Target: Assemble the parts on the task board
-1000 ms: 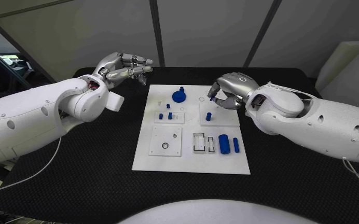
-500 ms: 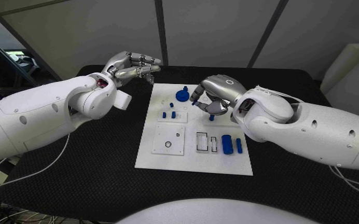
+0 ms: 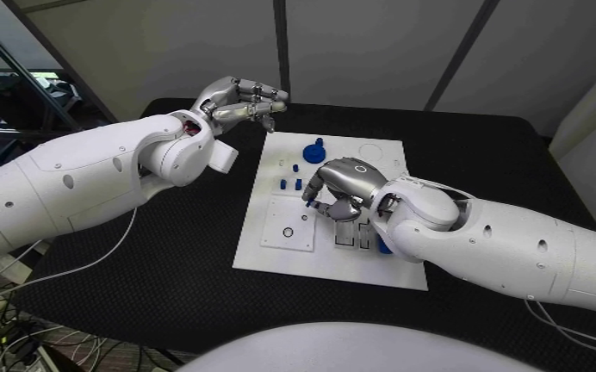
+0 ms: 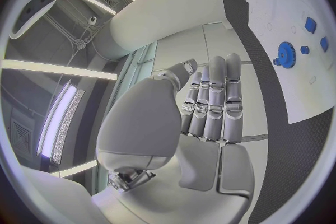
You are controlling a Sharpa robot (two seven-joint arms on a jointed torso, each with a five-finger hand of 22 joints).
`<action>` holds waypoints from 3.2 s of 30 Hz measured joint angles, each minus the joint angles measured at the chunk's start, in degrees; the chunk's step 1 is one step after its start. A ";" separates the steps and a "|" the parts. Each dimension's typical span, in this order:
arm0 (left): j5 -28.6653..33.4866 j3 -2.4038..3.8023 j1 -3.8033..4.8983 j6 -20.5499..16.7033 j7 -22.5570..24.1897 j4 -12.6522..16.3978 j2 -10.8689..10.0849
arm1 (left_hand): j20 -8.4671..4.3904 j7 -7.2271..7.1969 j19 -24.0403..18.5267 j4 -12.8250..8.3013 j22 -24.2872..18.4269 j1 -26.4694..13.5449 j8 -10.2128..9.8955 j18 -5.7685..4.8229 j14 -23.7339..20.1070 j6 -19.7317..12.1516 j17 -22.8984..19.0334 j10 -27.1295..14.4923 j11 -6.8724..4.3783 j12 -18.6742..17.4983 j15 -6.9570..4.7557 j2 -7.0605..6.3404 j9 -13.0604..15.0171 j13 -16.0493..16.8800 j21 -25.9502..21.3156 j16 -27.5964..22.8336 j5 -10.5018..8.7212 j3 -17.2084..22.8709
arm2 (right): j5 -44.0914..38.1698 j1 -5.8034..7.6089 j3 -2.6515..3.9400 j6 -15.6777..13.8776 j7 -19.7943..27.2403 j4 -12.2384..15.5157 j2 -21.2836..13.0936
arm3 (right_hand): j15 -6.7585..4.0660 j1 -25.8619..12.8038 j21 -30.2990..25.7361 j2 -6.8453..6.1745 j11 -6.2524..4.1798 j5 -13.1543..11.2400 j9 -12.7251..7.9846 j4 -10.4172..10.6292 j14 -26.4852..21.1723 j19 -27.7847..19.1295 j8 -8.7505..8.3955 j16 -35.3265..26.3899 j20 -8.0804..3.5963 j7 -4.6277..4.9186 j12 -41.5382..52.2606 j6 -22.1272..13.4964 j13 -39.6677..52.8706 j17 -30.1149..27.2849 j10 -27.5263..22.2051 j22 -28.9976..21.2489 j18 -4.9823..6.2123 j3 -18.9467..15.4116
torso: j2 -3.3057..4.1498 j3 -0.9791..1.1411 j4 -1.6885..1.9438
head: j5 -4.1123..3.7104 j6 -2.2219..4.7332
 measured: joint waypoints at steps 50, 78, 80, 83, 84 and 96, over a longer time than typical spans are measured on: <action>1.73 -0.02 0.01 -1.29 -0.13 -0.72 0.63 | 0.00 0.00 0.00 0.09 -0.04 -0.51 0.09 0.00 0.00 0.00 -0.06 0.02 -0.01 0.21 0.01 0.05 0.01 0.00 -0.23 0.00 0.00 -0.09 | -3.68 -1.21 -0.29 5.91 -0.20 -3.89 3.60 | 0.00 -0.45 0.26 -0.47 0.00 -0.44 -0.04 0.07 0.00 0.19 0.00 0.02 0.20 0.00 -0.66 0.00 -0.06 0.12 0.00 0.48 0.01 -0.08 | 0.02 0.01 -0.08 | 1.51 -1.43; 1.77 -0.02 0.02 -0.99 -0.52 -0.67 0.52 | 0.00 0.00 0.00 0.09 -0.10 -0.51 0.09 0.00 0.00 0.00 -0.10 0.02 -0.01 0.21 0.01 0.05 -0.05 0.00 -0.23 0.00 0.00 -0.09 | -5.49 -1.13 -1.39 6.31 -1.39 -4.79 4.70 | 1.88 -2.72 -3.84 -1.50 1.75 -0.42 -1.52 0.29 -0.20 -4.68 -1.68 -2.15 1.73 1.97 -2.53 -7.12 -1.12 -3.90 -10.01 -5.67 0.02 -0.28 | 0.02 0.02 -0.04 | 1.55 -1.46; 1.78 -0.01 0.03 -0.92 -0.57 -0.70 0.53 | 0.00 0.00 0.00 0.09 -0.13 -0.51 0.09 0.00 0.00 0.00 -0.10 0.02 -0.01 0.21 0.01 0.05 -0.05 0.00 -0.23 0.00 0.00 -0.09 | -5.51 -1.26 -1.50 6.10 -1.48 -4.93 4.60 | 1.98 -2.46 -6.47 -1.91 2.31 -0.66 -1.65 0.02 -0.10 -7.28 -1.68 -4.51 2.27 1.99 -2.56 -9.16 -1.13 -6.87 -14.18 -9.04 0.95 -0.55 | 0.02 0.03 -0.05 | 1.55 -1.41; 1.78 -0.01 0.03 -0.78 -0.65 -0.76 0.58 | 0.00 0.00 0.00 0.09 -0.13 -0.51 0.09 0.00 0.00 0.00 -0.10 0.02 -0.01 0.21 0.01 0.05 -0.05 0.00 -0.22 0.00 0.00 -0.09 | -5.52 -1.30 -1.54 5.60 -1.49 -4.78 4.34 | 2.19 -2.17 -7.54 -2.20 2.41 -0.65 -1.65 -0.20 -0.30 -8.21 -1.68 -5.44 2.44 1.80 -2.28 -9.88 -1.02 -8.17 -15.71 -10.42 0.95 -1.09 | 0.00 0.04 -0.05 | 1.55 -1.28; 1.78 -0.01 0.03 -0.77 -0.65 -0.77 0.58 | 0.00 0.00 0.00 0.09 -0.13 -0.51 0.09 0.00 0.00 0.00 -0.09 0.02 -0.01 0.21 0.01 0.05 -0.04 0.00 -0.22 0.00 0.00 -0.09 | -5.52 -1.31 -1.55 5.54 -1.49 -4.75 4.30 | 2.18 -2.17 -7.54 -2.20 2.47 -0.65 -1.65 -0.19 -0.30 -8.21 -1.68 -5.44 2.44 1.80 -2.16 -9.88 -1.01 -8.22 -15.80 -10.50 0.95 -1.09 | 0.00 0.04 -0.05 | 1.55 -1.26; 1.79 -0.02 0.02 -0.31 -0.92 -1.28 0.55 | 0.00 0.00 0.00 0.09 -0.13 -0.51 0.09 0.00 0.00 0.00 -0.09 0.02 -0.01 0.21 0.01 0.05 -0.04 0.01 -0.22 0.00 0.00 -0.09 | -4.92 -1.36 -1.53 0.03 -0.43 0.39 -0.36 | 2.18 -2.39 -7.54 -2.41 2.47 -0.65 -1.50 0.11 -0.31 -8.21 -1.68 -5.44 2.44 1.80 -0.63 -9.88 -0.79 -8.60 -15.79 -10.51 0.94 -2.19 | 0.00 0.10 -0.11 | 1.27 -1.14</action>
